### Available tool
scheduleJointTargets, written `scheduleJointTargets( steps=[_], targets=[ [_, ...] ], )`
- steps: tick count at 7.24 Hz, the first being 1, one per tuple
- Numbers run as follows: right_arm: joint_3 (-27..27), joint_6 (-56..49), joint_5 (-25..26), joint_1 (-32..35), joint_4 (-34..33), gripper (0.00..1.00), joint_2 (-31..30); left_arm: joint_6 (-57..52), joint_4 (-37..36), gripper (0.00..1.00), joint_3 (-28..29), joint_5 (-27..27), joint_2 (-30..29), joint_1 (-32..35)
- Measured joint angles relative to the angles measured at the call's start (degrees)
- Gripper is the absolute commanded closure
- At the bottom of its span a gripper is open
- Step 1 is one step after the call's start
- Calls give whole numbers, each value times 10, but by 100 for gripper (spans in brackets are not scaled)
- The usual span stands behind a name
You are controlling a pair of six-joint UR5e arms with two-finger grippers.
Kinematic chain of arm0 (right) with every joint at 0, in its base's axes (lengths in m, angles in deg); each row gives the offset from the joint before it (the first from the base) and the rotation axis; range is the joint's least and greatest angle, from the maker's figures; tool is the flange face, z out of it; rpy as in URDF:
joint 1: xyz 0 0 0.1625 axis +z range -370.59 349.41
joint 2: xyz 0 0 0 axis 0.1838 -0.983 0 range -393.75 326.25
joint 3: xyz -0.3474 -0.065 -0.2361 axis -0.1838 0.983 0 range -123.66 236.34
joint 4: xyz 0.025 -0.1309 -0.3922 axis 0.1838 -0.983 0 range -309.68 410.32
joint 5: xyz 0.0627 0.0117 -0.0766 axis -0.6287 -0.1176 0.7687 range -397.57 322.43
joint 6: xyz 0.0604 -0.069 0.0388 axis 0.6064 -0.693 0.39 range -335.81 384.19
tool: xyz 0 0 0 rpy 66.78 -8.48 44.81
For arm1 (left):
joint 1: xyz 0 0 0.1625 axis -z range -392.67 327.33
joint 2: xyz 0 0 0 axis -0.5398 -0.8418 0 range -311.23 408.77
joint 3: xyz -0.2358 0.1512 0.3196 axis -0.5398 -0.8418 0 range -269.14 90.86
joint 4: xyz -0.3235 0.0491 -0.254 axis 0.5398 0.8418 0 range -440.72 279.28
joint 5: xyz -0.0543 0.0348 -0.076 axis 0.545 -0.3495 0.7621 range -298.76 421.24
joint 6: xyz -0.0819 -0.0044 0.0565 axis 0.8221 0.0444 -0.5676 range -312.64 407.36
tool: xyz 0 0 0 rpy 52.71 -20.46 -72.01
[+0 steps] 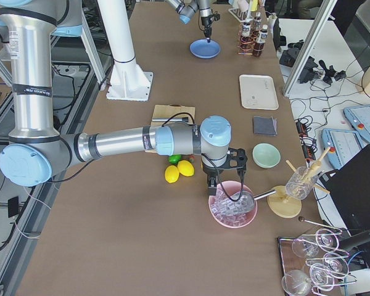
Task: Pick orange to plate
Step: 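Move the left gripper toward the blue plate while the right arm starts moving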
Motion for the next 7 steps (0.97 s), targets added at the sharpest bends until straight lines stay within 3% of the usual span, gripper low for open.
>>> scheduleJointTargets(
  steps=[3,4,5,7],
  targets=[
    [-5,11,-6,-6,-1,0,17,19,-96,100,-16,123,-65,82],
    [-10,23,-18,-17,0,0,22,31,-139,100,-42,138,-83,95],
    [-20,59,-26,-36,0,0,29,58,-168,100,-71,126,-97,90],
    [-39,160,-15,-95,1,0,61,143,-195,100,-126,41,-117,20]
  ],
)
